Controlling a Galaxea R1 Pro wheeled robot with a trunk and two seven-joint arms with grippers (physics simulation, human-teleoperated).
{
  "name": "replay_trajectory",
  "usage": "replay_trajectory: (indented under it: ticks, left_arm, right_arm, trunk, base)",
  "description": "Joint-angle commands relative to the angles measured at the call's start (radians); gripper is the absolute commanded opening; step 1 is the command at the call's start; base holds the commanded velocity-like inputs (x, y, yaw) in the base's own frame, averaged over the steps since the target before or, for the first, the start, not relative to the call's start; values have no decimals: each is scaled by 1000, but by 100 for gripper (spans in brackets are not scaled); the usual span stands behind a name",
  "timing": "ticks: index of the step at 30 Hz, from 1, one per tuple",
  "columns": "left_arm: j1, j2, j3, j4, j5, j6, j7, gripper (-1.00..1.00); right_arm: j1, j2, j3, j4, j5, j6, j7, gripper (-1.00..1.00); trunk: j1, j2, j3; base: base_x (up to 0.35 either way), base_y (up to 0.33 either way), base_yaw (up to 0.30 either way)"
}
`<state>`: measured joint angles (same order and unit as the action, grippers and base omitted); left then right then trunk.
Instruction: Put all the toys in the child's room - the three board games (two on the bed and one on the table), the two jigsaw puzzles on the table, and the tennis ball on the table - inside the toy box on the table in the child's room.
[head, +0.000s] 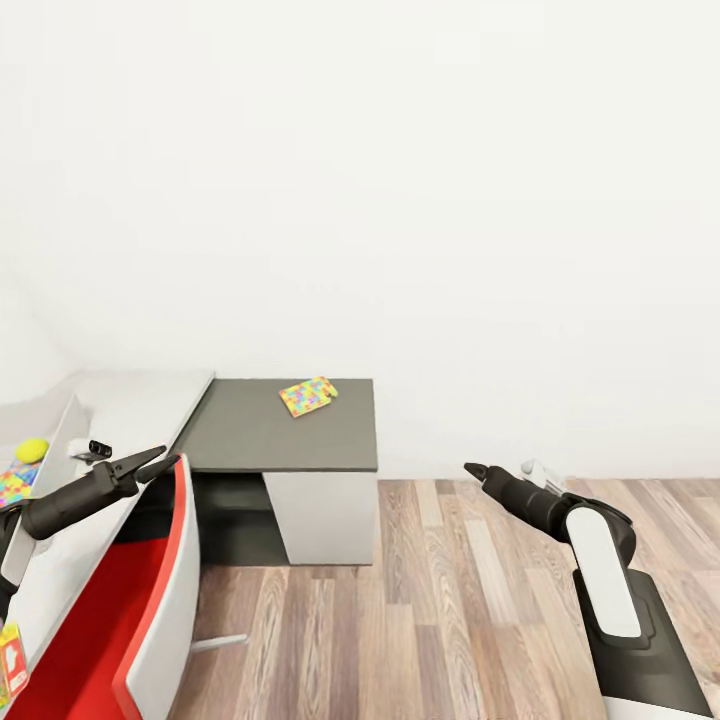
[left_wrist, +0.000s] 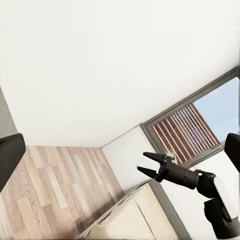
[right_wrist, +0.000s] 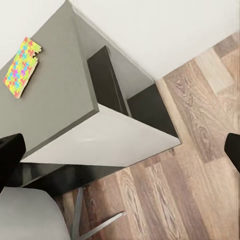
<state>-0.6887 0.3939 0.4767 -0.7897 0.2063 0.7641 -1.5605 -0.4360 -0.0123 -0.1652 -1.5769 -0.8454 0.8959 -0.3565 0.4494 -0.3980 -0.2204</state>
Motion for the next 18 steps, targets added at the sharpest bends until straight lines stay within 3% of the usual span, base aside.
replay_trajectory:
  ticks: [1,18]
  left_arm:
    - [-1,0,0,0,-1,11,-4,100]
    - [-1,0,0,0,-1,11,-4,100]
  right_arm:
    - [-1,0,0,0,-10,3,-9,100]
    - [-1,0,0,3,-5,-19,-6,100]
  trunk:
    - [1,-2,-2]
    - [1,-2,-2]
  base:
    - [0,0,-280]
    - [0,0,-280]
